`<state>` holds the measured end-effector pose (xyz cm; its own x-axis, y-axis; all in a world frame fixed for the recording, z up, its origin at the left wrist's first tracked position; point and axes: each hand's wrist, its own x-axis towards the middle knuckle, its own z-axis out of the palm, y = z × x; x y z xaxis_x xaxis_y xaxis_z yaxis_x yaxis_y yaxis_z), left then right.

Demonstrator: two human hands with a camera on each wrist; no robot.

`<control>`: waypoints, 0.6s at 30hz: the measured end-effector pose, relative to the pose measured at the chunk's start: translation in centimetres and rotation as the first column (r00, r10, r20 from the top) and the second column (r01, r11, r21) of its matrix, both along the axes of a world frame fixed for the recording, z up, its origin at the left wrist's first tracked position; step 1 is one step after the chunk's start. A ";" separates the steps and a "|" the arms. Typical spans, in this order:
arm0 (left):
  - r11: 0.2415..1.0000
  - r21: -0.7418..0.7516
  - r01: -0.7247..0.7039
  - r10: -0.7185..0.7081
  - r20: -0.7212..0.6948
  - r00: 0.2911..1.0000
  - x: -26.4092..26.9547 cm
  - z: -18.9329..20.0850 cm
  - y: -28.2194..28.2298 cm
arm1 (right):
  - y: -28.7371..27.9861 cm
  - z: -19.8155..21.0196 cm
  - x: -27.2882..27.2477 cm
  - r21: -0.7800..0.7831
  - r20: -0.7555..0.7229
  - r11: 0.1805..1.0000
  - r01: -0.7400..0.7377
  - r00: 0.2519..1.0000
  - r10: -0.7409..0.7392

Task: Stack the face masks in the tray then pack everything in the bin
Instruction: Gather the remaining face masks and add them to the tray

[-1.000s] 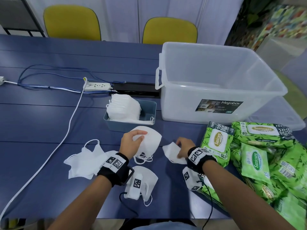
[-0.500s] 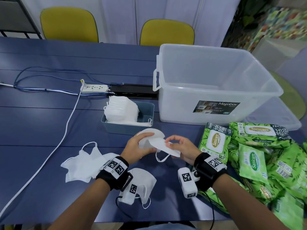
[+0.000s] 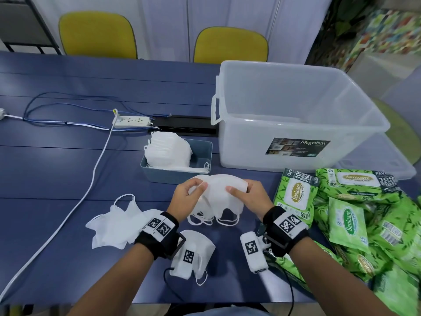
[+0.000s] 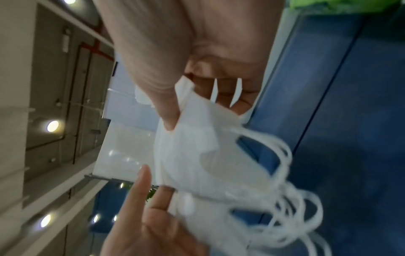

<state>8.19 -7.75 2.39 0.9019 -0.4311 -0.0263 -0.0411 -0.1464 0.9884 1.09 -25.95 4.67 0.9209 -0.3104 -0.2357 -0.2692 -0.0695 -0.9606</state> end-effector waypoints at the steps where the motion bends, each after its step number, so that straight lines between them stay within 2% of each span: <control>1: 0.999 -0.042 -0.025 0.023 -0.059 0.998 -0.1 0.1 -0.1 | 0.3 -0.2 0.1 0.021 0.017 0.999 0.036 0.999 -0.036; 4: 0.985 -0.147 -0.088 0.056 -0.210 0.976 -0.6 0.1 -0.5 | 1.6 -0.5 0.2 0.152 0.046 0.982 0.114 0.991 -0.123; 7: 0.976 -0.151 -0.157 0.116 -0.250 0.961 -1.0 0.0 -0.8 | 2.8 -0.7 0.3 0.093 0.058 0.989 0.111 0.992 -0.116; 15: 0.992 -0.076 -0.102 0.100 -0.035 0.994 -0.6 0.3 0.4 | 3.3 -2.5 1.1 -0.127 0.028 0.979 0.162 0.987 -0.160; 18: 0.986 -0.099 -0.135 0.141 0.057 0.988 0.2 0.2 2.0 | 3.9 -3.0 0.3 -0.188 -0.035 0.980 0.069 0.996 -0.077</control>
